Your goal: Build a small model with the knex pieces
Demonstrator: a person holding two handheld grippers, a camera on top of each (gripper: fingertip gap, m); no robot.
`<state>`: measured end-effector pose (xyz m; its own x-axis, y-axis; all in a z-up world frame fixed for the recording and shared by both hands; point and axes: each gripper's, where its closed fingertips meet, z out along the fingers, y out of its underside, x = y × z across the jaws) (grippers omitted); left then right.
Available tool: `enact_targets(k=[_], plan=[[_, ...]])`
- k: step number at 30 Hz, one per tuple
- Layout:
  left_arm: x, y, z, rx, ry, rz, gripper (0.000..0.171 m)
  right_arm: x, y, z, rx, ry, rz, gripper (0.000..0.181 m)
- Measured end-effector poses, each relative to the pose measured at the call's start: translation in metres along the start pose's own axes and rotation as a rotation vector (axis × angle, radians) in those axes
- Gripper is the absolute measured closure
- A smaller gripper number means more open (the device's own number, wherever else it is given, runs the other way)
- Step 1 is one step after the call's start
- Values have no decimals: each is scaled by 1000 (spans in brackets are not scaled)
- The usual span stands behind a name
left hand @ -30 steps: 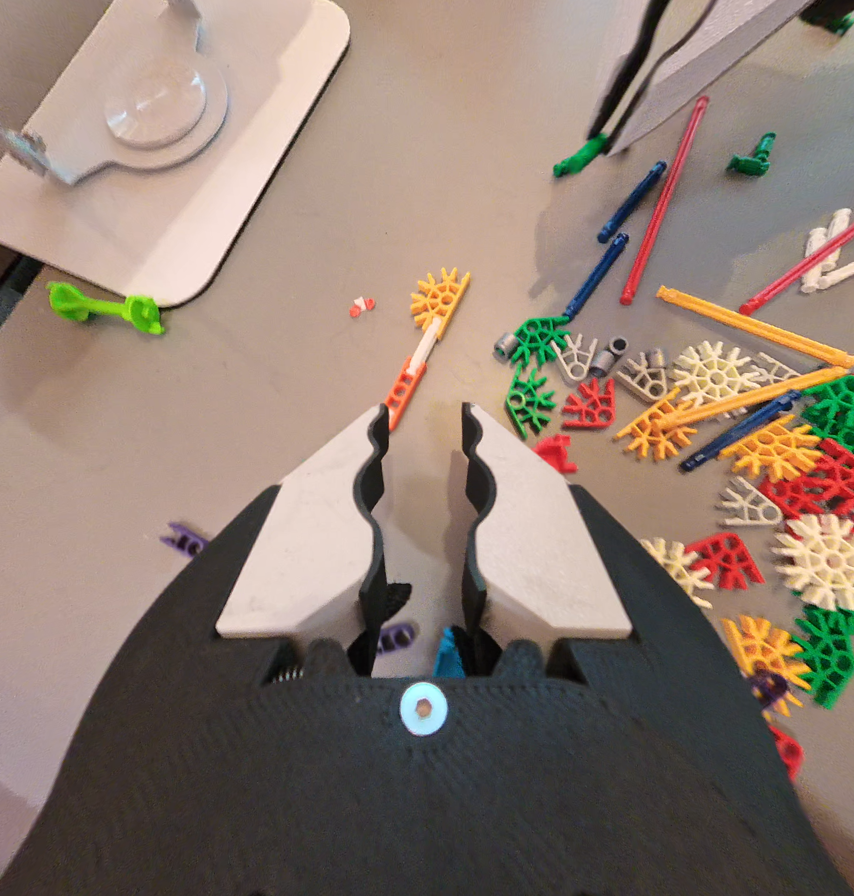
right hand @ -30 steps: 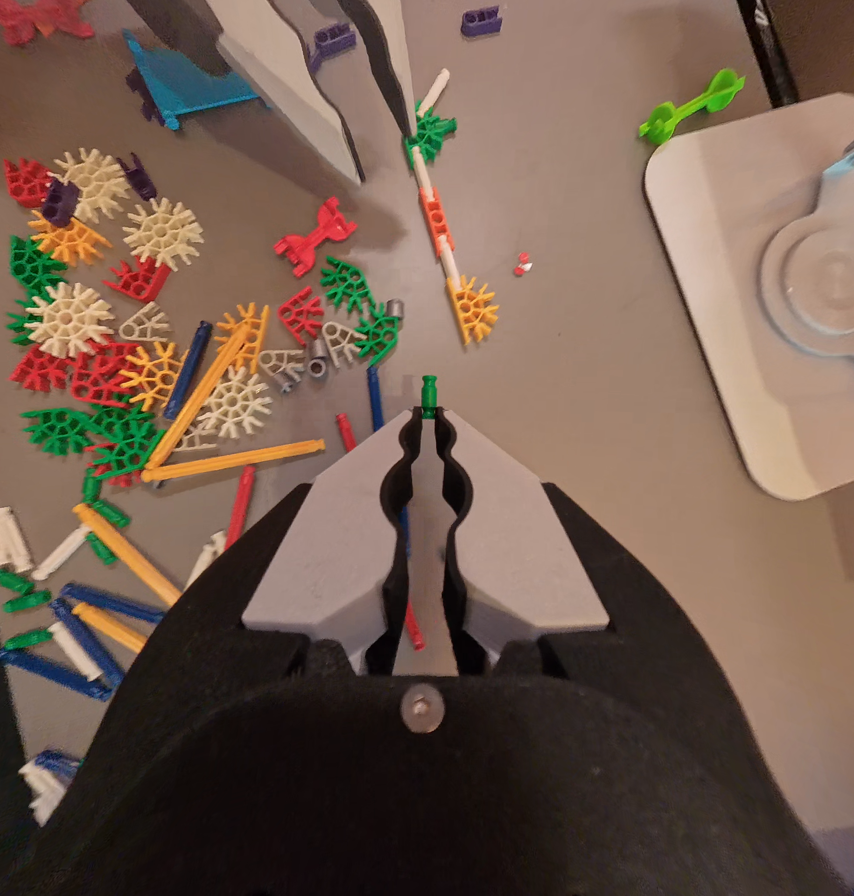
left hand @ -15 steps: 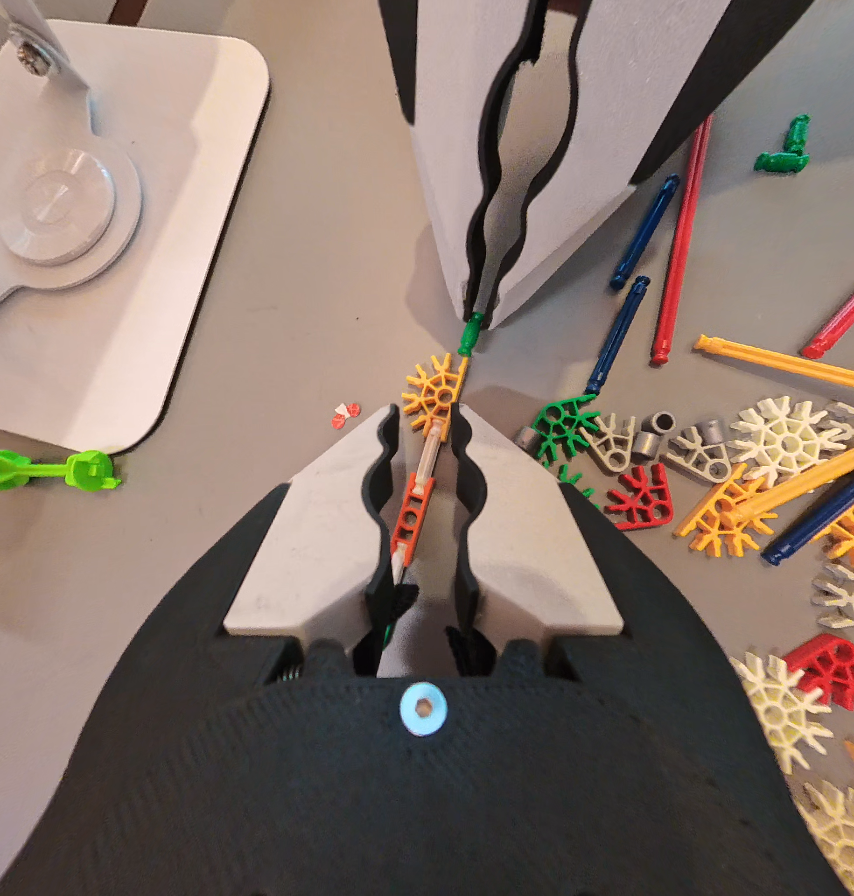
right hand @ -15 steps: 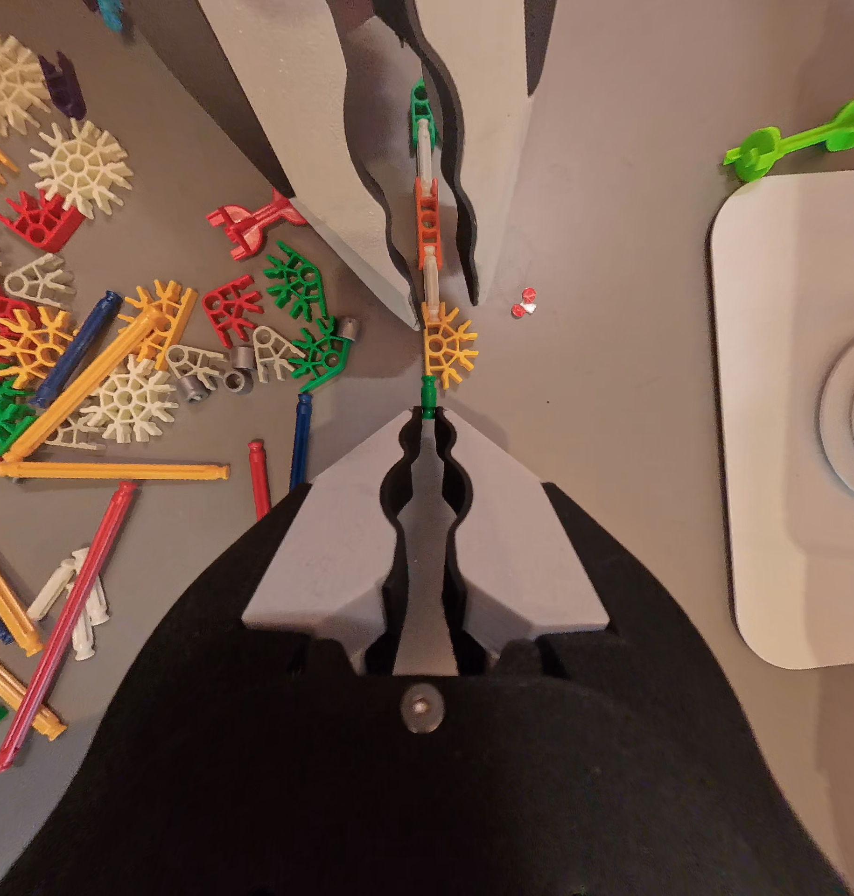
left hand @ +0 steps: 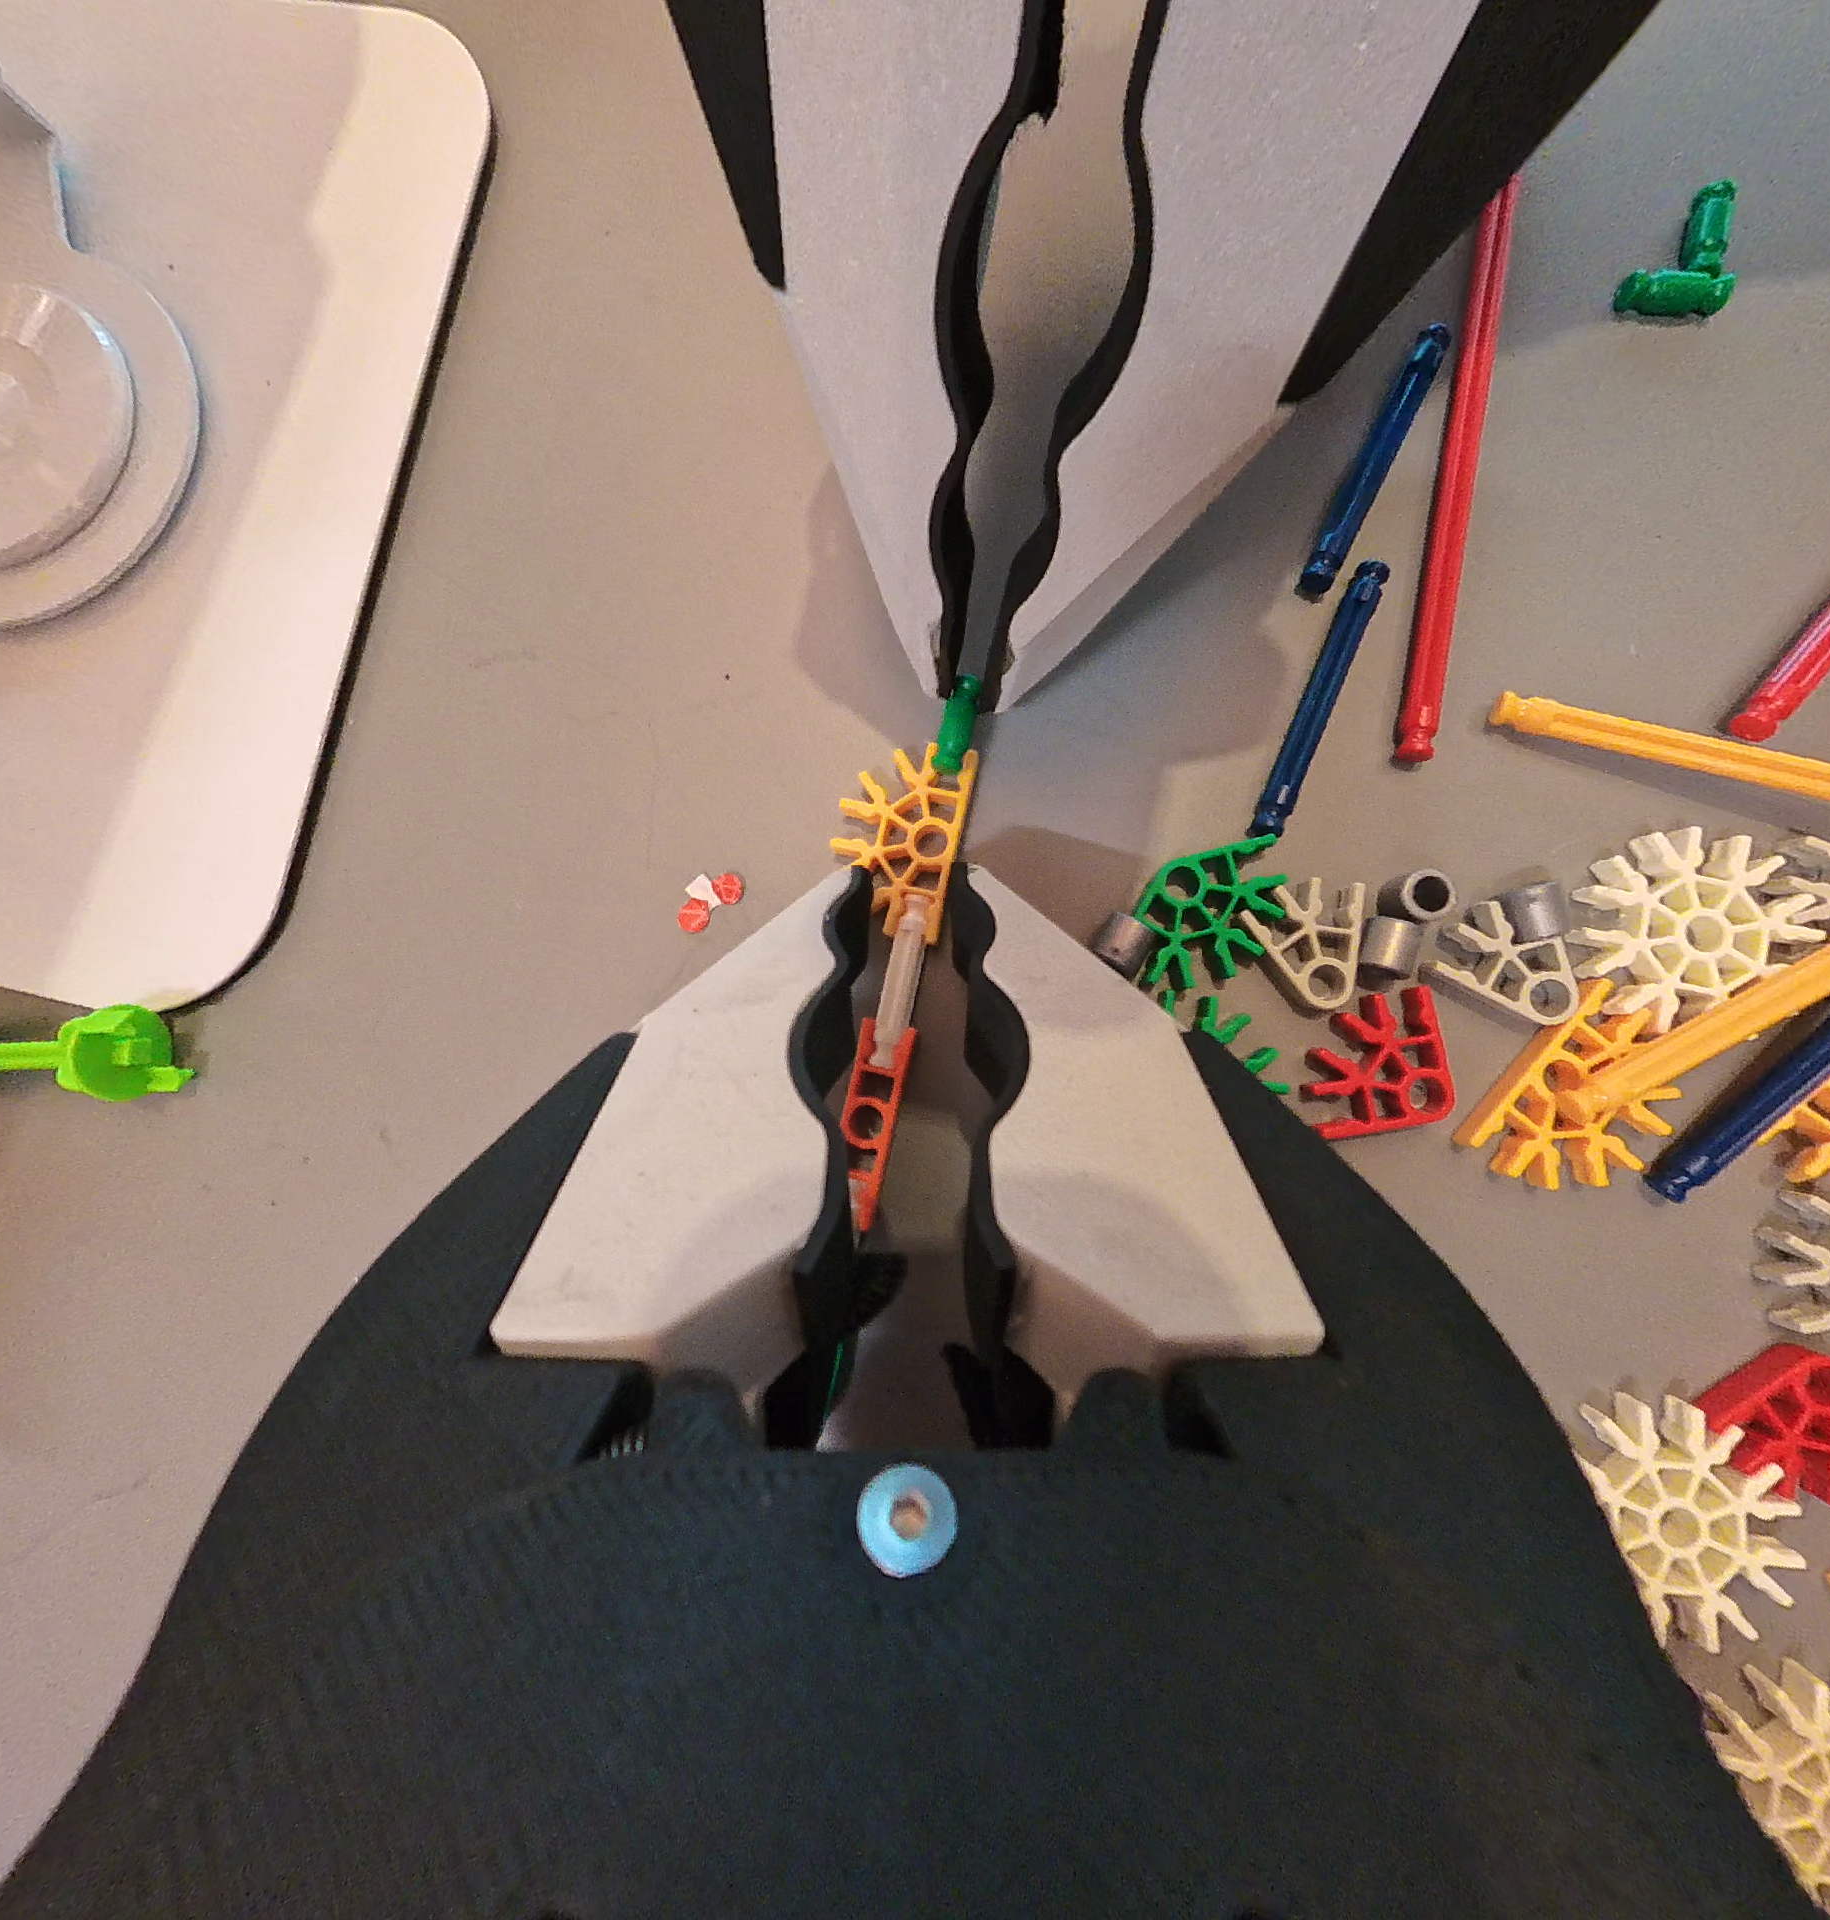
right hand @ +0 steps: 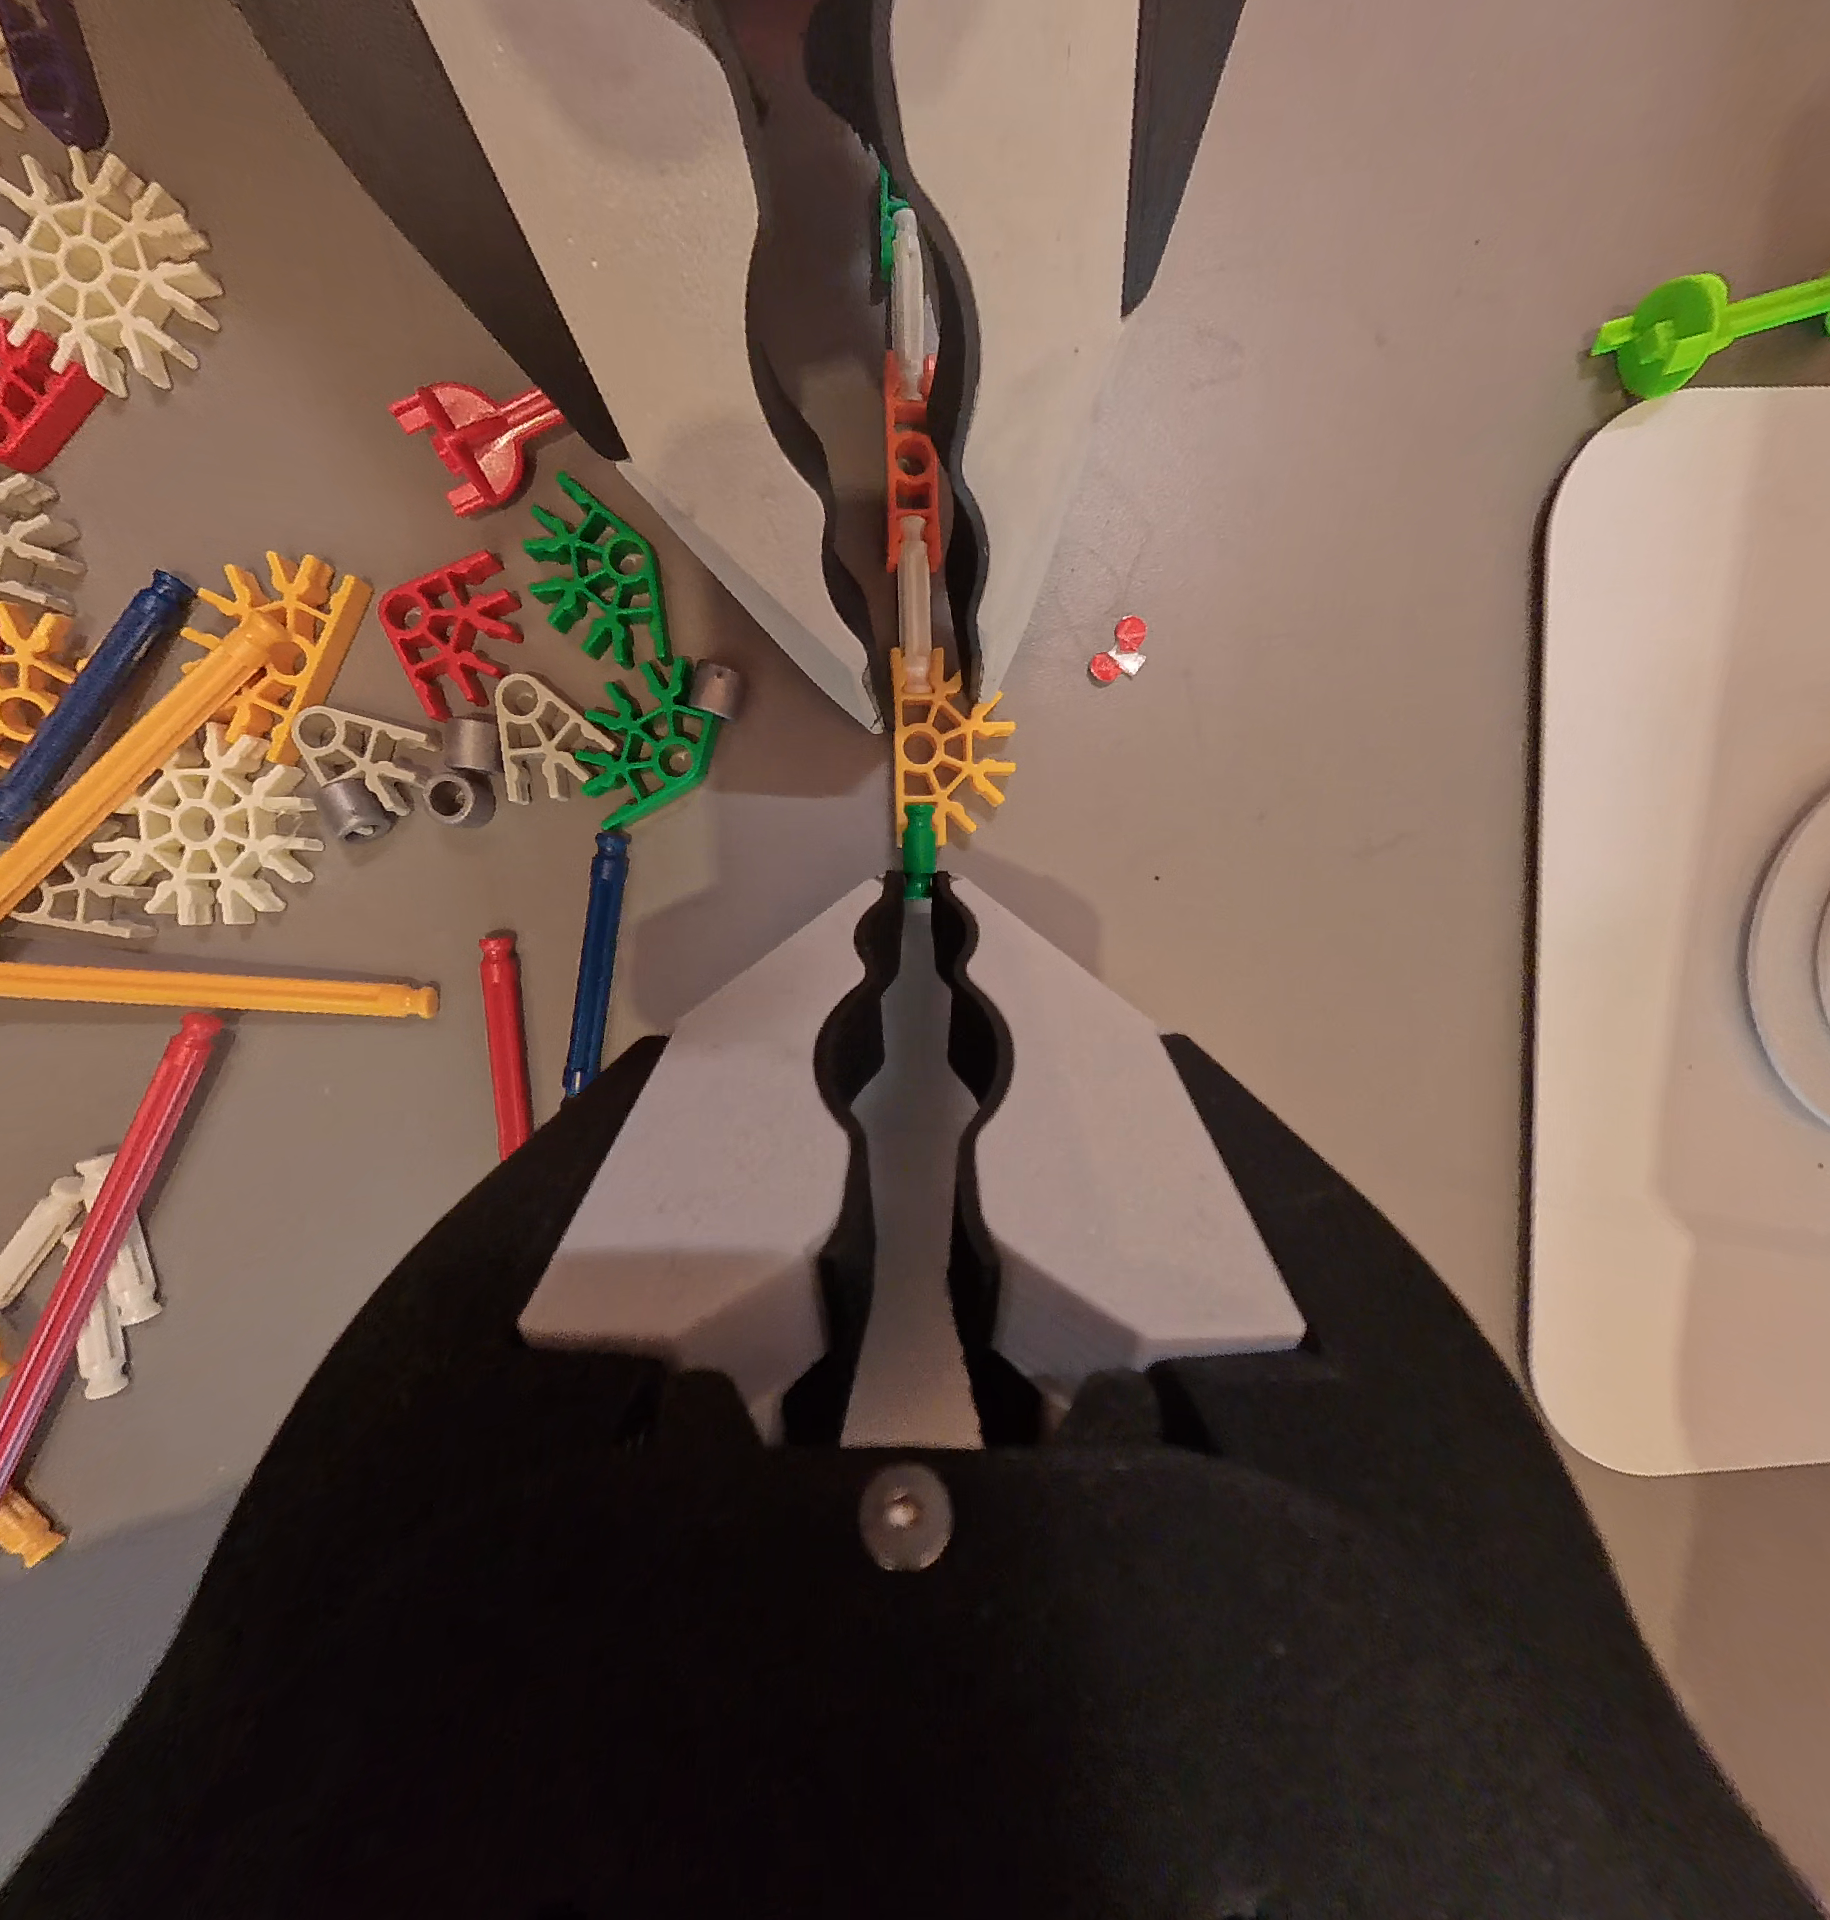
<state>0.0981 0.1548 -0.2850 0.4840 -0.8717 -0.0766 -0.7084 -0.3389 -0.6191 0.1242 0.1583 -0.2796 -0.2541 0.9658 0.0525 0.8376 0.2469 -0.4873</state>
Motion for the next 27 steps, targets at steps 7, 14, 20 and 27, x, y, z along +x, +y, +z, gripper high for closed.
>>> enact_targets(k=[7,14,20,27], plan=[[1,-1,1,-4,0,2,159,0,2,4,-32,-14,-24,178],[1,0,1,-4,2,2,159,-2,5,7,-66,-24,-26,176],[1,0,1,-5,2,3,159,0,2,-2,-46,-7,1,164],[1,-1,1,-4,2,2,159,3,-3,0,31,-7,73,179]])
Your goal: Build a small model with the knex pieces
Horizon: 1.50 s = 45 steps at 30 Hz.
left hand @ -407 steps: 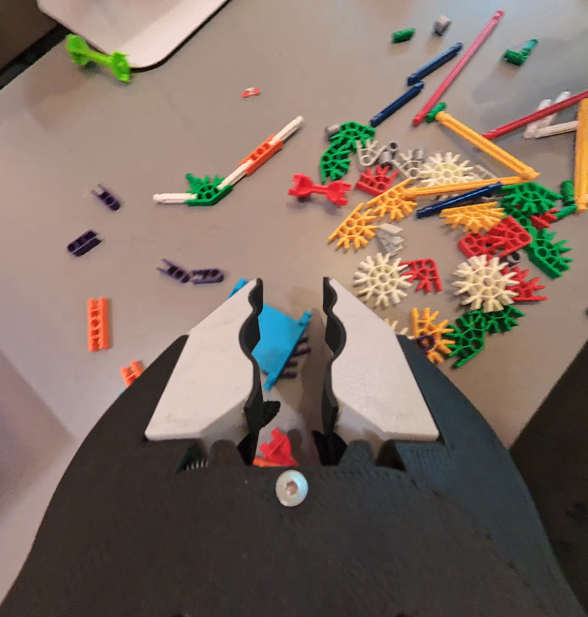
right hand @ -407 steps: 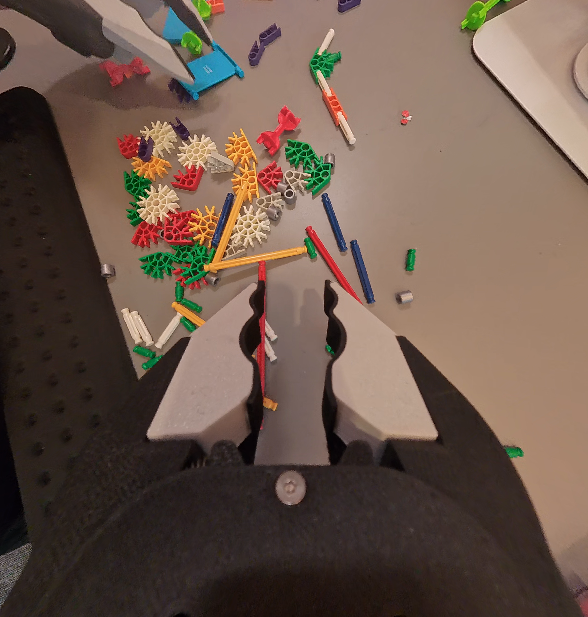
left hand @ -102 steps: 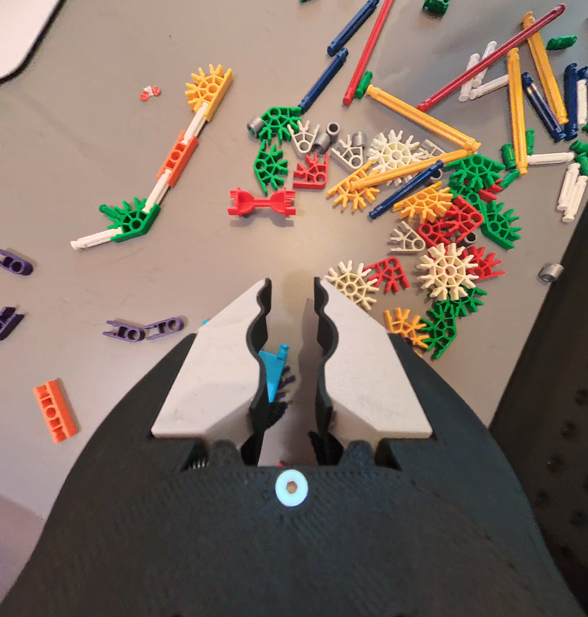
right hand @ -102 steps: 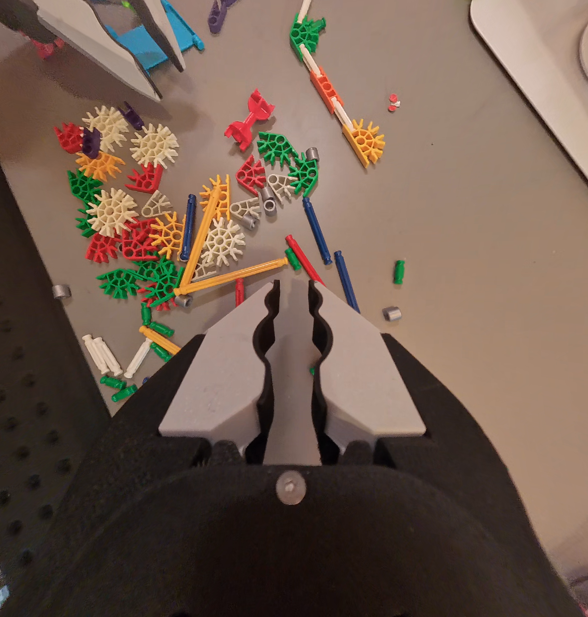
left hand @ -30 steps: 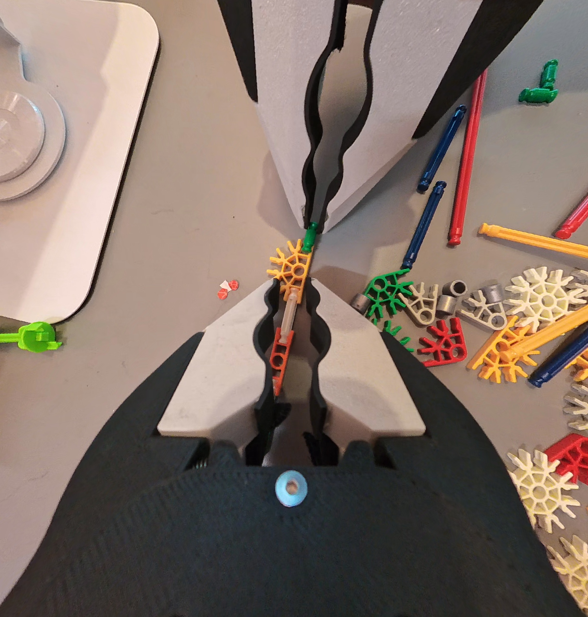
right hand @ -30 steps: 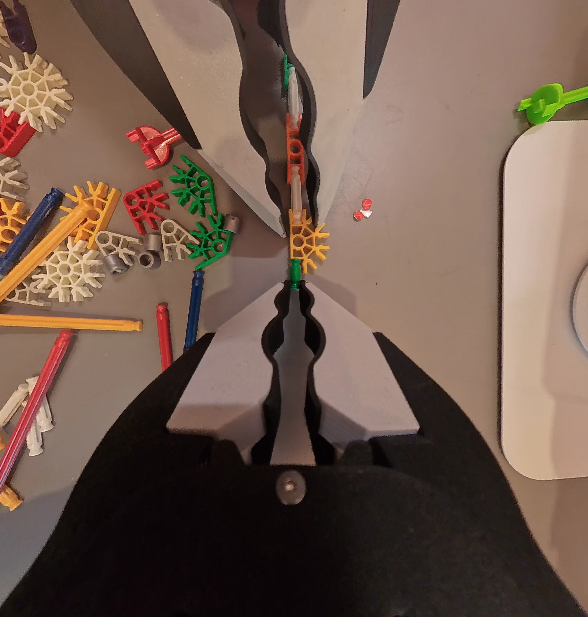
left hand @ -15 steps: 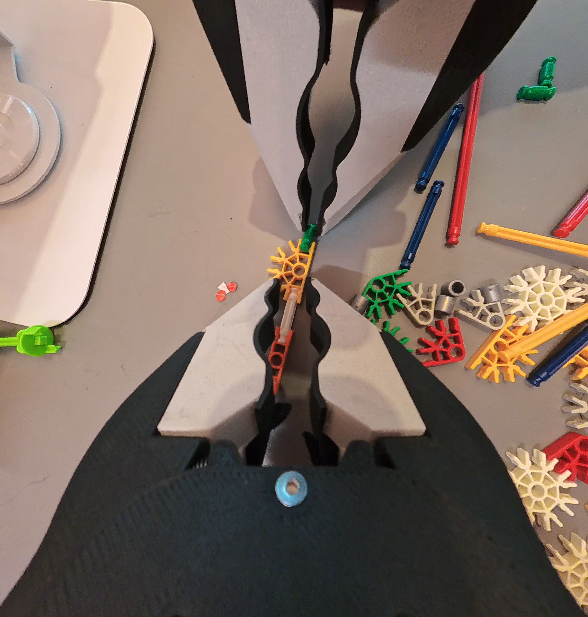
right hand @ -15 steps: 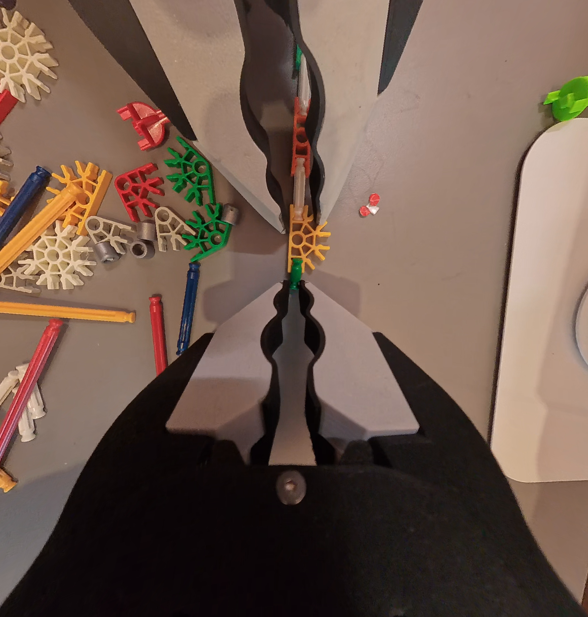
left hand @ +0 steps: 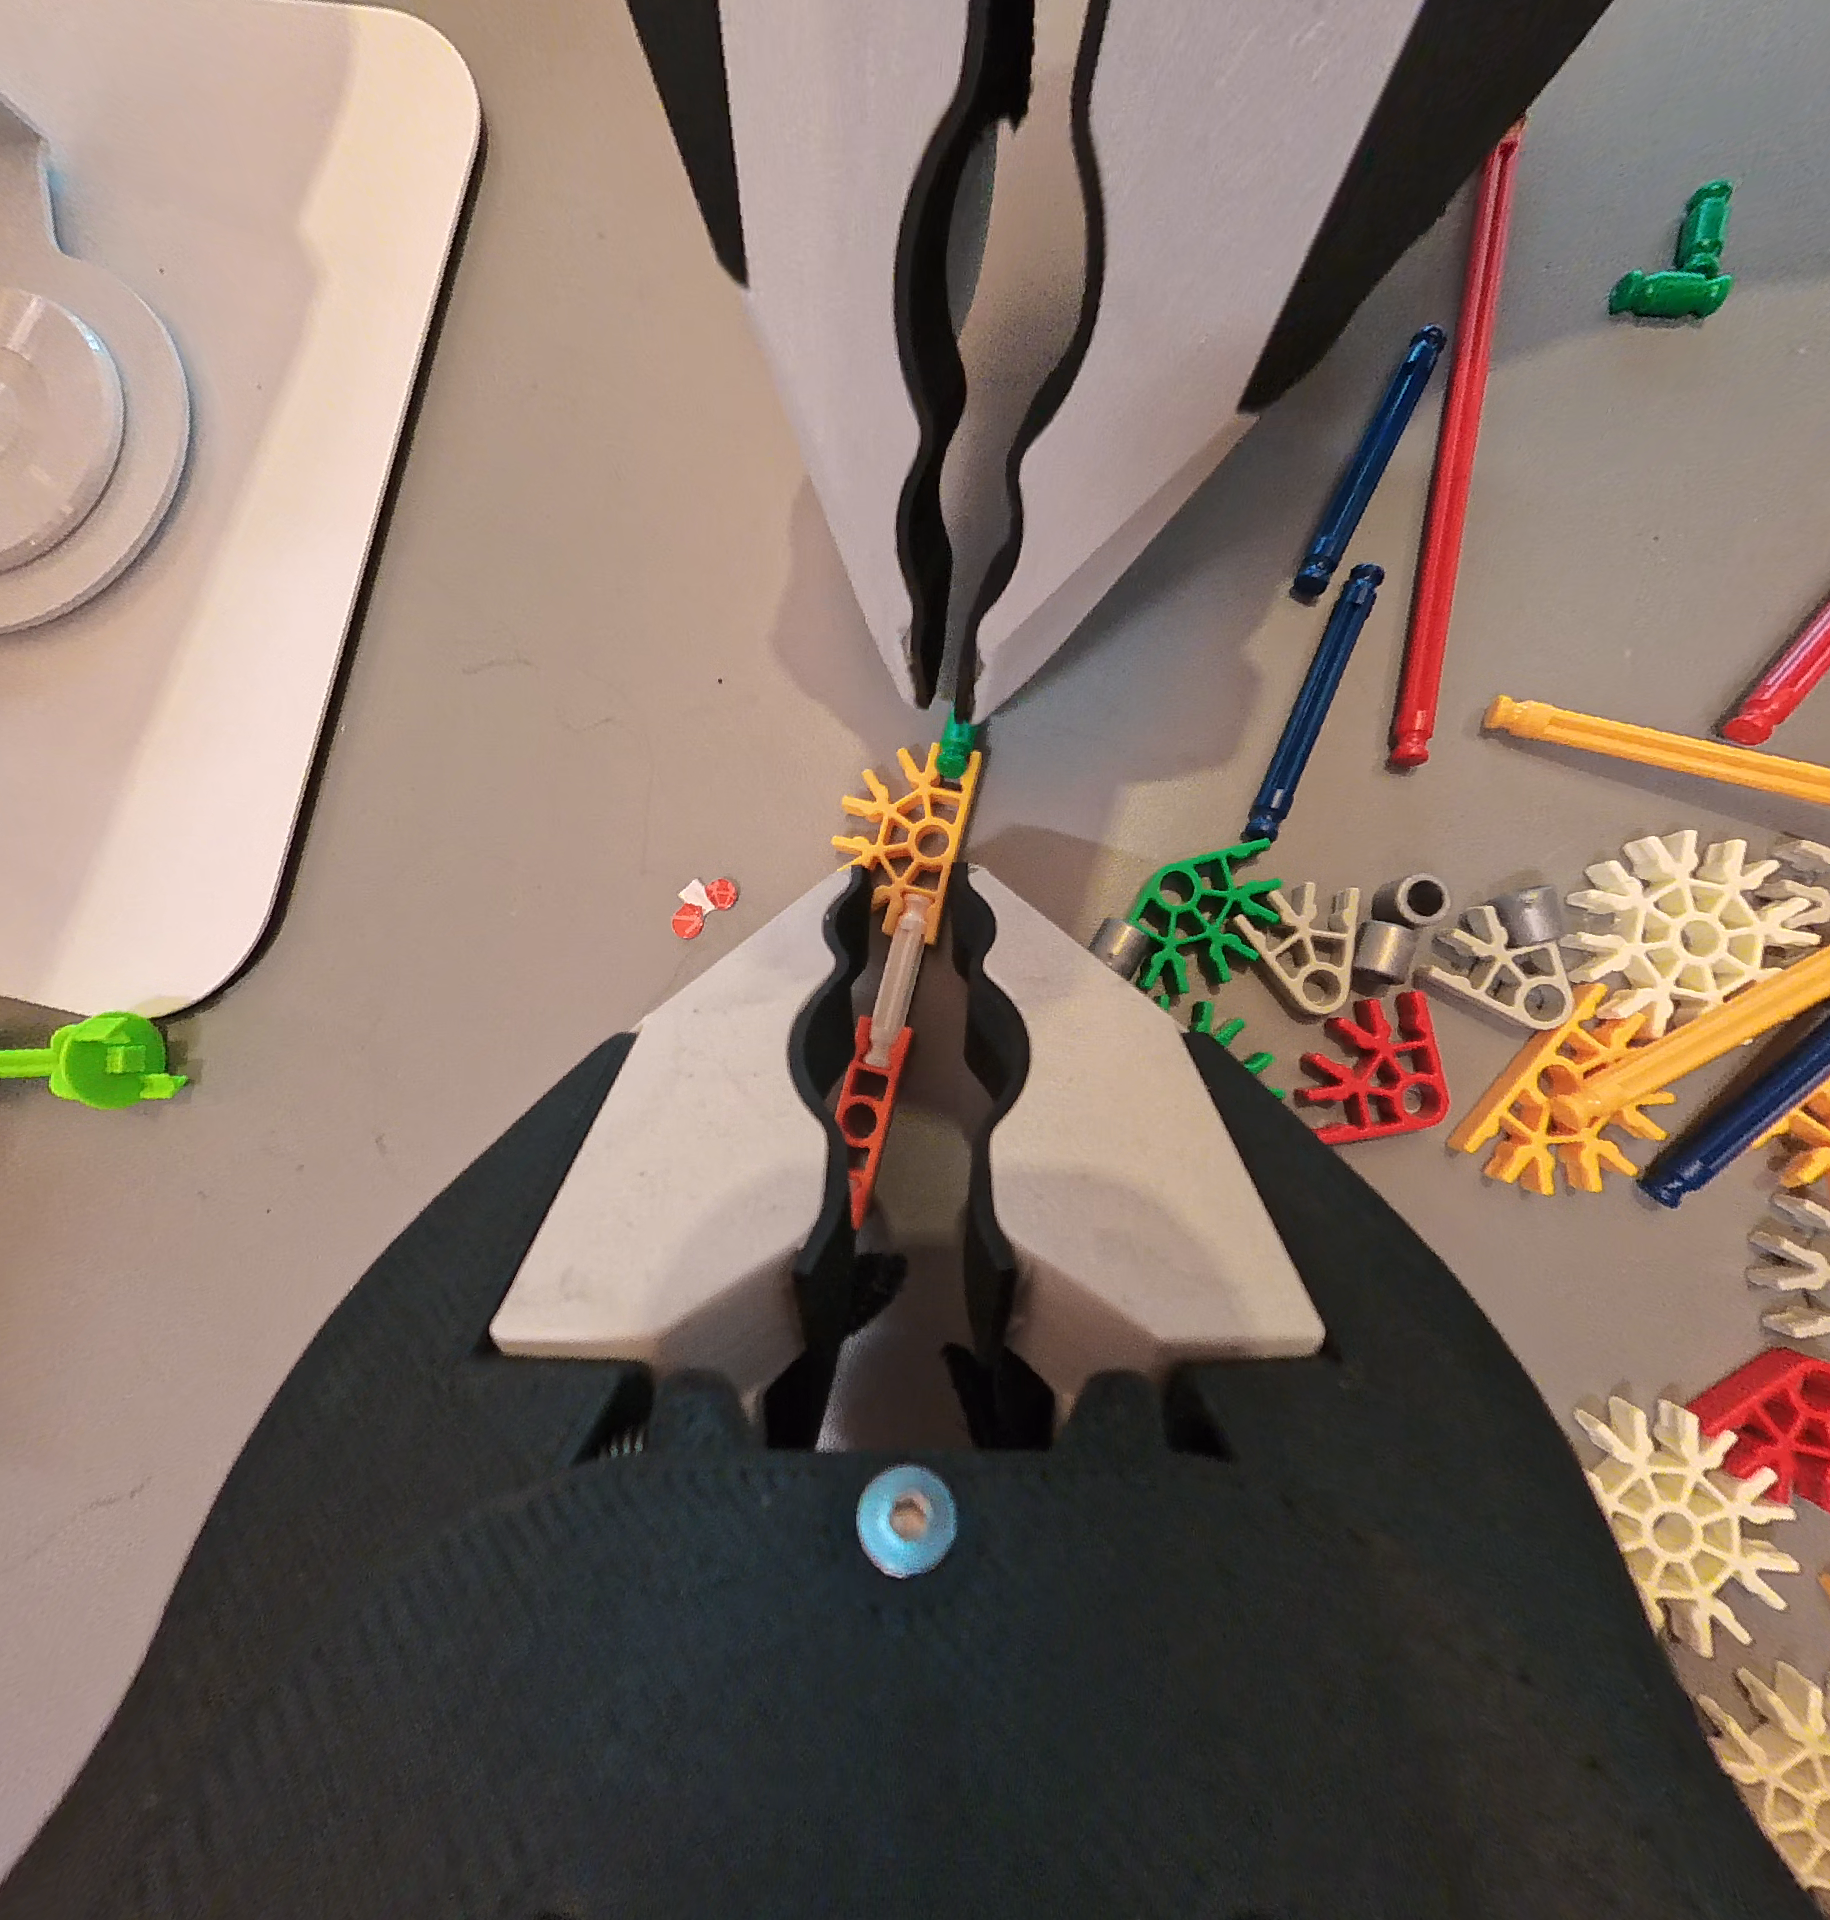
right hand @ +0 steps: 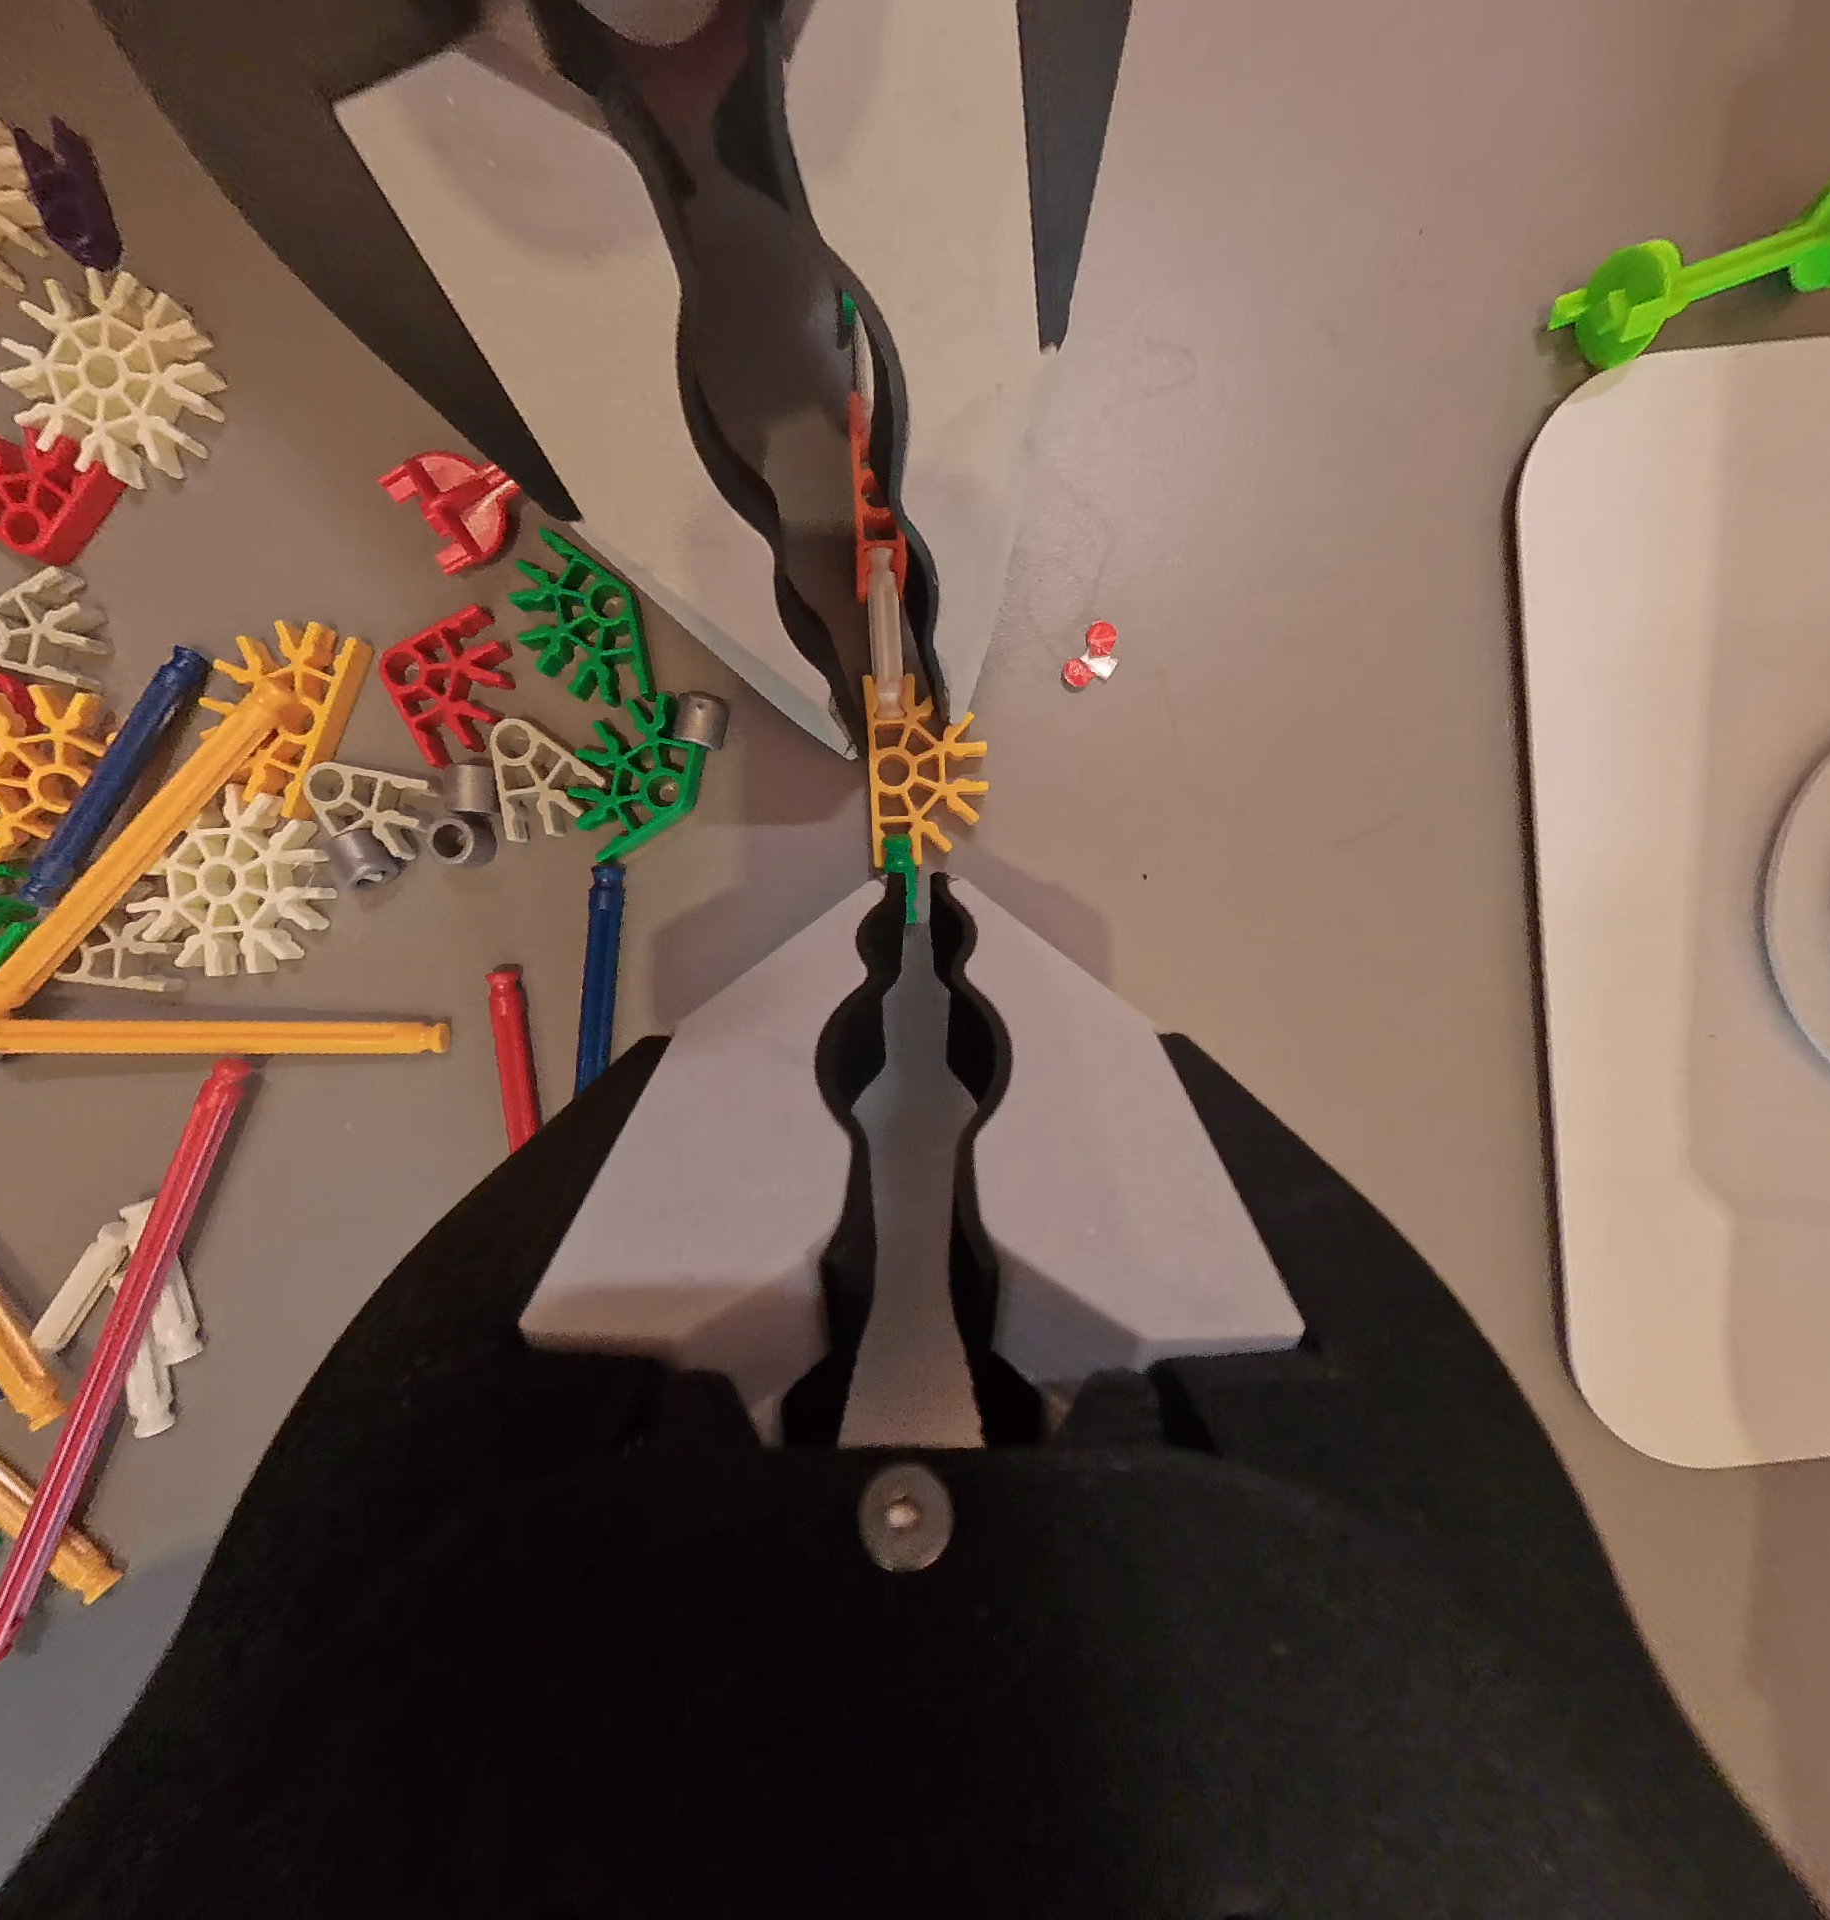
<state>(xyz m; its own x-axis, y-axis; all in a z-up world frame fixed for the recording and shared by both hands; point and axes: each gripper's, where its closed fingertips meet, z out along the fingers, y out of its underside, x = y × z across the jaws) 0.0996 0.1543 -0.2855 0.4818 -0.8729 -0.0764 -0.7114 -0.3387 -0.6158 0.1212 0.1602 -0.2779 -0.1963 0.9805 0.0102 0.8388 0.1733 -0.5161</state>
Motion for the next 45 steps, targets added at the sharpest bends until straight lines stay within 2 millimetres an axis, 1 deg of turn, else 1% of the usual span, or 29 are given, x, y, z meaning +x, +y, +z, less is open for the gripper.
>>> enact_targets(k=[3,4,9,14,19,36,41,45], plan=[[0,0,0,2,1,-2,159,-2,-2,4,24,-14,15,178],[0,0,0,2,-1,-2,159,-3,-3,5,32,-19,17,181],[-1,0,0,1,0,0,159,-3,-5,5,36,-21,11,181],[-1,0,0,0,0,1,159,-3,-6,6,-13,-22,-27,181],[-1,0,0,4,2,-2,159,-3,-5,6,-63,-61,15,181],[-2,1,0,32,-11,-11,160,-5,-3,8,-354,-209,105,181],[-2,1,0,44,-21,-16,160,-4,-3,10,-450,-207,108,181],[-3,1,1,53,-37,-15,159,-5,-4,11,-528,-173,72,181]])
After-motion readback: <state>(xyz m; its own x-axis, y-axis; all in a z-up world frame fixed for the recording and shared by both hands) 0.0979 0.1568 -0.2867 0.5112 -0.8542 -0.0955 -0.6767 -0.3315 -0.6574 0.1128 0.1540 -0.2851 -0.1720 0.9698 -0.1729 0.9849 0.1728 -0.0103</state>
